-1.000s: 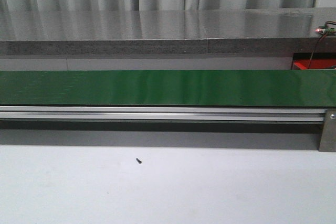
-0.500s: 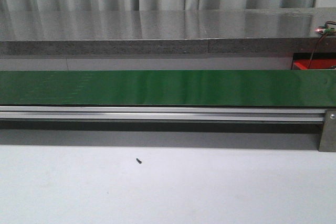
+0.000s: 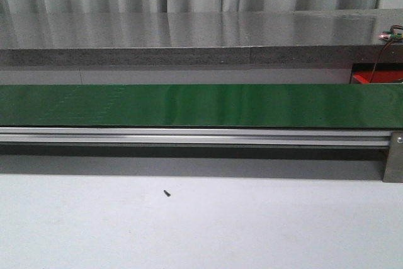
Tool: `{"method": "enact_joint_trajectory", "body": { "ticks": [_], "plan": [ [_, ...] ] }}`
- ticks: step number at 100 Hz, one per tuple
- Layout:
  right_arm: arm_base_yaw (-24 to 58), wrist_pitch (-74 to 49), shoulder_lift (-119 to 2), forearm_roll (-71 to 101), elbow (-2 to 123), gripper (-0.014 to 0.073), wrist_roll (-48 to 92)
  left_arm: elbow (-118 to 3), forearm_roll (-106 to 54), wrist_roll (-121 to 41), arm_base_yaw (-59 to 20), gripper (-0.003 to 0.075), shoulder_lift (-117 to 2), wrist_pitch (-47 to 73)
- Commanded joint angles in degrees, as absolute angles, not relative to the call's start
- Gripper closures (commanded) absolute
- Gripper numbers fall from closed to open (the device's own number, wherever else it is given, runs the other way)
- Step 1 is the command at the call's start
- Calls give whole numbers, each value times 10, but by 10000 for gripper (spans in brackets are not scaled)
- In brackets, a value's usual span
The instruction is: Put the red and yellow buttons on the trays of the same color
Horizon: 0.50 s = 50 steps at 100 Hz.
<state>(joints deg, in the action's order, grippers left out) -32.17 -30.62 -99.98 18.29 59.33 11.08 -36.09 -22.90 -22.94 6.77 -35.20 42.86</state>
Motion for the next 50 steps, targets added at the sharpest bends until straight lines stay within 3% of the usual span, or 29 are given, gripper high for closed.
{"method": "enact_joint_trajectory", "body": {
  "ticks": [1,11,33,50],
  "plan": [
    [-325,-285,-981,193,606,336,112,-377,-246,-231,64,740,-352,394],
    [-325,-286,-981,194,606,293,112,-377,-246,-231,64,740,-352,394],
    [-325,-294,-981,194,606,-14,112,-377,-246,-231,64,740,-352,394],
    [-324,-295,-971,194,606,4,112,-377,-246,-231,64,740,-352,394]
  ]
}}
